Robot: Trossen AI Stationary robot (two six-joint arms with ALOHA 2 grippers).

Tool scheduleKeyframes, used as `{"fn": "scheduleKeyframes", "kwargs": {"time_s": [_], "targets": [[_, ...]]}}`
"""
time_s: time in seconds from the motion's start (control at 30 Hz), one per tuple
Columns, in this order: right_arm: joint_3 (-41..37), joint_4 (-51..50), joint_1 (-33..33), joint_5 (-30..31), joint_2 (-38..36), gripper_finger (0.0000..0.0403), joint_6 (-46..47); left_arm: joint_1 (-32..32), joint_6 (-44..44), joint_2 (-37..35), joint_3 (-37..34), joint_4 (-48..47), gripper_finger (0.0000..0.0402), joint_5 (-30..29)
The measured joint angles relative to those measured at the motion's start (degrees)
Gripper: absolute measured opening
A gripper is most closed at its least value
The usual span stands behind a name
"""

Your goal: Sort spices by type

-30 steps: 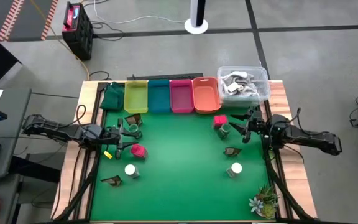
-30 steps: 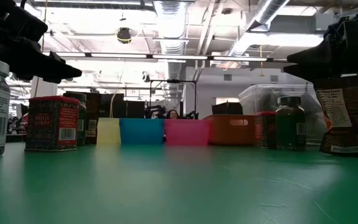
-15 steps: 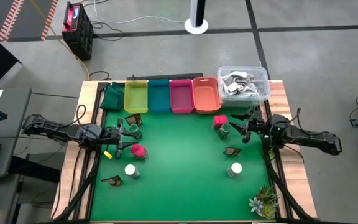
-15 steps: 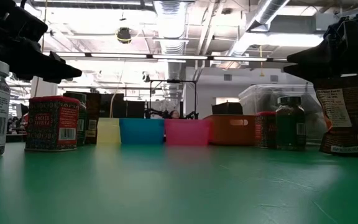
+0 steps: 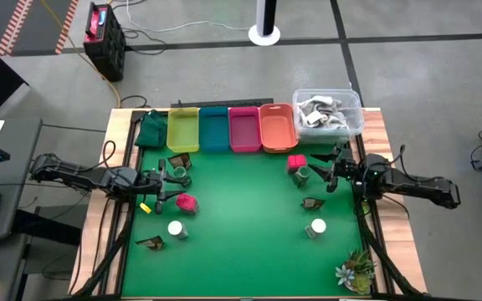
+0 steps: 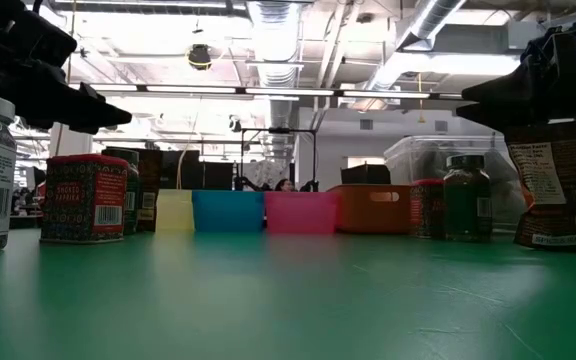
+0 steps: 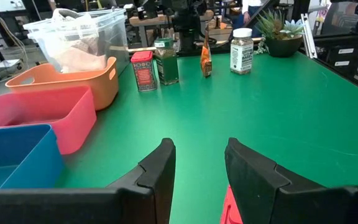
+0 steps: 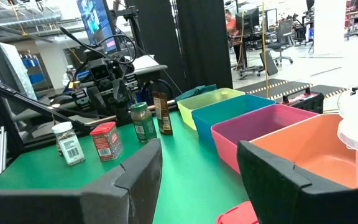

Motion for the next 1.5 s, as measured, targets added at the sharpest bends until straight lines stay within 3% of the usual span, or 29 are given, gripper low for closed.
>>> {"fn": "scheduleKeyframes", "kwargs": {"time_s": [0.53, 0.8, 1.07, 1.3, 1.5], "targets": [[0.0, 0.0, 0.0, 0.0, 0.0, 0.0234, 0.0, 0.0, 0.0, 0.0, 0.0, 0.0, 0.0132, 0.0], [0.0, 0.0, 0.0, 0.0, 0.0, 0.0234, 0.0, 0.0, -0.5, 0.3, -0.2, 12.9, 0.0132, -0.1], [0.0, 0.0, 0.0, 0.0, 0.0, 0.0234, 0.0, 0.0, 3.1, 0.4, -0.2, 13.7, 0.0132, -0.1], [0.0, 0.0, 0.0, 0.0, 0.0, 0.0234, 0.0, 0.0, 1.7, 0.4, -0.2, 14.2, 0.0132, -4.8], [0.0, 0.0, 0.0, 0.0, 0.0, 0.0234, 0.0, 0.0, 0.1, 0.4, -0.1, 14.5, 0.0132, -5.3]]}}
